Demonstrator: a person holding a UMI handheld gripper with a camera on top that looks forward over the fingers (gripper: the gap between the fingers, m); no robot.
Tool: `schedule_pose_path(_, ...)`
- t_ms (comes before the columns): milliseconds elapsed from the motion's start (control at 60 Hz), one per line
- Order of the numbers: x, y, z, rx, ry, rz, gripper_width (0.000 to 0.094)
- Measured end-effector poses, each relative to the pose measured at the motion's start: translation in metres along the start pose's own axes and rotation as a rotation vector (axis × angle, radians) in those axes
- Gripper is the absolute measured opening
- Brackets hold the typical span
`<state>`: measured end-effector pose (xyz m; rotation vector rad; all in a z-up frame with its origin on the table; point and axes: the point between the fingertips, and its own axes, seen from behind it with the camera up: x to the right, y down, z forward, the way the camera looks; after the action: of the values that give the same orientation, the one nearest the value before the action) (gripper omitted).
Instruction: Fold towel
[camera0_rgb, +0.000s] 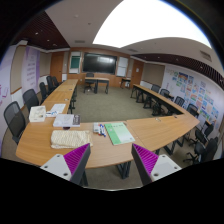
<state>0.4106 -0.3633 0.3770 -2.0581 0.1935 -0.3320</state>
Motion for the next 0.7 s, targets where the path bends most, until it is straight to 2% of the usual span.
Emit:
schedule_pose_path(183, -0.005, 0.031, 0.015, -0.075, 0.022, -0.005, 0.0852)
schedule_pose_path(383, -0.054, 0.089, 0.065, -0.156, 0.020, 0.000, 0.0857)
schedule_pose_path(583, -0.181, 0.132, 0.126, -0.192, -0.091, 0.043, 0.0854)
schedule_pose_path(700, -0.280, 0.140, 0.162, -0.218, -0.208, 0.078, 0.0860)
